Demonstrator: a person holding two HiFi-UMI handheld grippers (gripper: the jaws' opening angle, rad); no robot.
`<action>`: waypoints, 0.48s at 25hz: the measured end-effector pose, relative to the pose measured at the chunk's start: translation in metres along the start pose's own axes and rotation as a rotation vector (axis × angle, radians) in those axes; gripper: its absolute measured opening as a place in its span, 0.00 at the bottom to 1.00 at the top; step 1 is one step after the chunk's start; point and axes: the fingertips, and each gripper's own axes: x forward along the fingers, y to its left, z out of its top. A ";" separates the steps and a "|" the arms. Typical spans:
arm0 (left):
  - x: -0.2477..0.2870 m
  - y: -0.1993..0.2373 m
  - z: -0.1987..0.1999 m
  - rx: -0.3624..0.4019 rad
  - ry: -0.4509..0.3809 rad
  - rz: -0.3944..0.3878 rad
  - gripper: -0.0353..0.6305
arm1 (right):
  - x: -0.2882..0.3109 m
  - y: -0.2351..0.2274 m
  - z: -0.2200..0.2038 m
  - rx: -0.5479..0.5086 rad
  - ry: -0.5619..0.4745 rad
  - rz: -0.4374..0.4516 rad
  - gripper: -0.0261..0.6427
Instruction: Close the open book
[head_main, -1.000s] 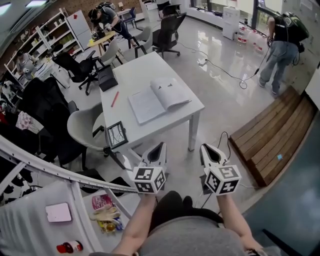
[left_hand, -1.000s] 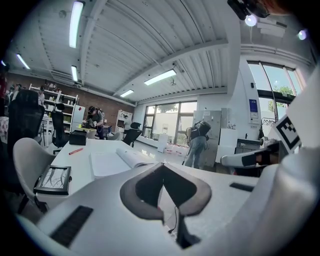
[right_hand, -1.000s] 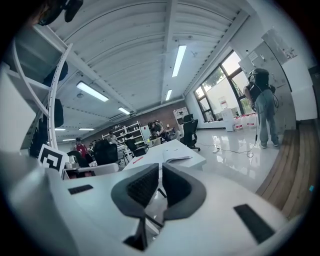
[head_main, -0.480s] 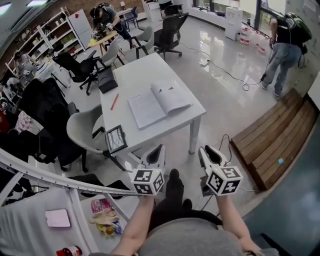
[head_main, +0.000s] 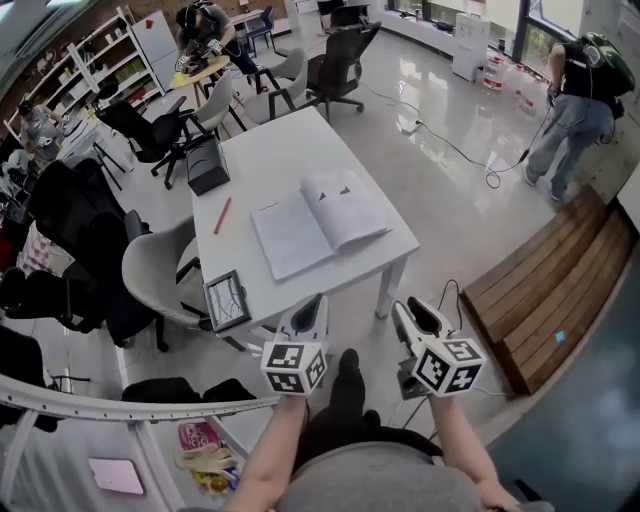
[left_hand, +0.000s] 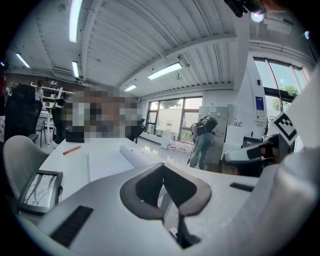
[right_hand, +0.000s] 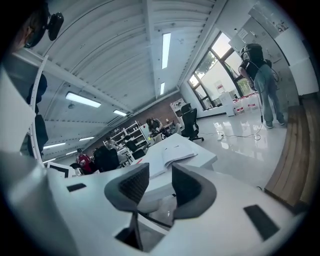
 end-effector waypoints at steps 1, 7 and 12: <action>0.007 0.006 0.001 -0.003 0.002 0.000 0.06 | 0.009 -0.001 0.002 0.005 0.003 0.001 0.24; 0.043 0.040 0.009 -0.024 0.019 0.006 0.06 | 0.060 -0.006 0.015 0.037 0.030 0.004 0.24; 0.073 0.073 0.017 -0.040 0.023 0.008 0.06 | 0.103 -0.014 0.025 0.086 0.040 -0.004 0.24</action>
